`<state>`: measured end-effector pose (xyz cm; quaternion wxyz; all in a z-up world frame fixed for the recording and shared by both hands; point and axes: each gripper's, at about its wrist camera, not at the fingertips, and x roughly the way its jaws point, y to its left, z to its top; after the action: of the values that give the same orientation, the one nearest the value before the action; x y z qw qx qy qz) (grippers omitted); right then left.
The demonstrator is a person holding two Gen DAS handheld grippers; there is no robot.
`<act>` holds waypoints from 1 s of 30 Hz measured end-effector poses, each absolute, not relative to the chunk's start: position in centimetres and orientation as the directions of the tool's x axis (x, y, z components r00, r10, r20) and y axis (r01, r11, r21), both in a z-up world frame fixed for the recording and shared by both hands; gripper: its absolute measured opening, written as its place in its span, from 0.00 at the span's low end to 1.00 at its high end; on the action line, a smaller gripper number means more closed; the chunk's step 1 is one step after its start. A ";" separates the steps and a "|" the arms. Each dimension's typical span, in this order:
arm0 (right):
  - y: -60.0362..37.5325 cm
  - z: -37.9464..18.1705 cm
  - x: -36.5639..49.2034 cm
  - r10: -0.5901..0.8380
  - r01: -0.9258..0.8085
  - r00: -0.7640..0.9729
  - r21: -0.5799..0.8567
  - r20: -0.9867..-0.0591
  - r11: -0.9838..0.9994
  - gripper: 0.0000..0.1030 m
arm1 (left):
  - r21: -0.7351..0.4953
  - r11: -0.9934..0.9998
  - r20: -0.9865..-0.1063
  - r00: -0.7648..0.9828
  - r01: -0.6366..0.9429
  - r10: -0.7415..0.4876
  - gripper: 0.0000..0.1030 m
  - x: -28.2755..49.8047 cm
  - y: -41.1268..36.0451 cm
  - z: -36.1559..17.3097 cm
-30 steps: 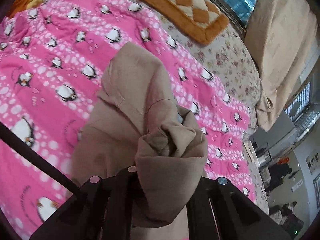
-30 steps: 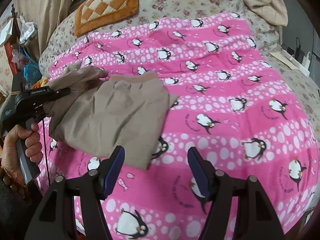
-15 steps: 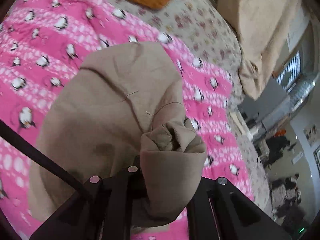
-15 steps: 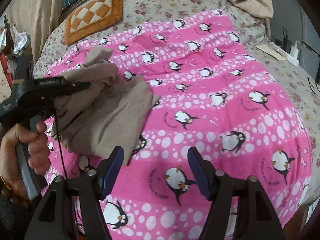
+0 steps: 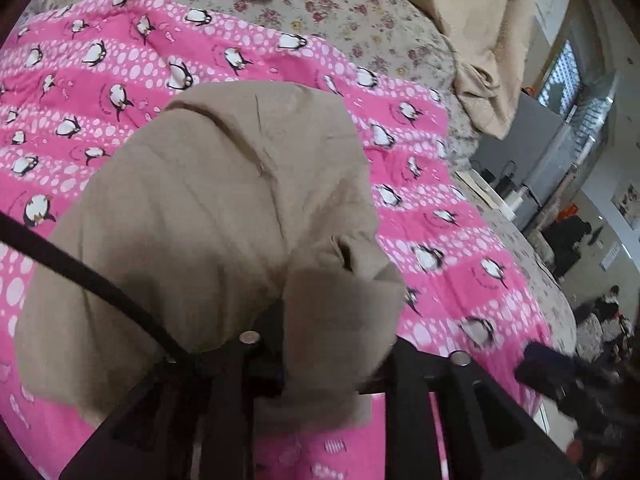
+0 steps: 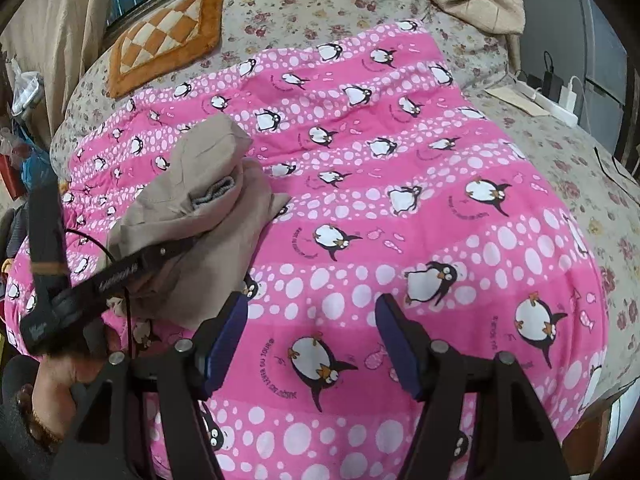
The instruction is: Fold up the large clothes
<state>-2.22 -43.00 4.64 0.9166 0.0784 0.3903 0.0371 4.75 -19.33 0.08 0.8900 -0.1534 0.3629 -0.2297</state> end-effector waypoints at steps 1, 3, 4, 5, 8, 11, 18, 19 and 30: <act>-42.9 4.6 -2.1 0.125 -0.003 0.691 0.169 -0.712 0.986 0.67 | -0.439 0.842 -0.573 0.624 0.314 -0.531 0.10 4.3 -19.3 0.0; -42.8 4.6 -1.8 0.117 0.006 0.693 0.168 -0.712 0.986 0.67 | -0.439 0.828 -0.568 0.606 0.348 -0.556 0.14 3.3 -18.9 0.0; -42.7 4.6 -1.7 0.109 0.014 0.694 0.164 -0.711 0.986 0.67 | -0.446 0.819 -0.568 0.594 0.360 -0.570 0.14 2.9 -18.7 0.1; -42.8 4.6 -1.6 0.103 0.020 0.695 0.162 -0.711 0.987 0.67 | -0.453 0.811 -0.570 0.580 0.370 -0.583 0.14 2.6 -18.5 0.2; -42.7 4.8 -1.3 0.093 0.038 0.706 0.168 -0.702 0.985 0.67 | -0.495 0.758 -0.573 0.495 0.426 -0.653 0.14 1.7 -17.5 0.7; -42.3 5.2 -0.7 0.081 0.050 0.723 0.170 -0.686 0.984 0.67 | -0.515 0.713 -0.558 0.445 0.476 -0.700 0.14 1.1 -16.1 1.8; -40.7 7.9 4.5 0.120 0.048 0.809 0.269 -0.576 0.962 0.68 | -0.414 0.821 -0.517 0.641 0.393 -0.567 0.14 4.3 -10.4 5.2; -39.9 8.7 5.7 0.108 0.051 0.822 0.262 -0.559 0.964 0.68 | -0.414 0.838 -0.524 0.660 0.355 -0.538 0.14 5.3 -9.5 4.9; -32.0 5.7 15.6 0.086 0.086 0.834 0.282 -0.545 0.956 0.71 | -0.511 0.846 -0.628 0.607 0.150 -0.487 0.14 6.9 -7.0 -0.1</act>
<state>15.61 -32.00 5.72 0.9459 0.1492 0.2883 0.0002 6.93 -7.04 -0.06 0.8719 -0.2086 0.4037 -0.1825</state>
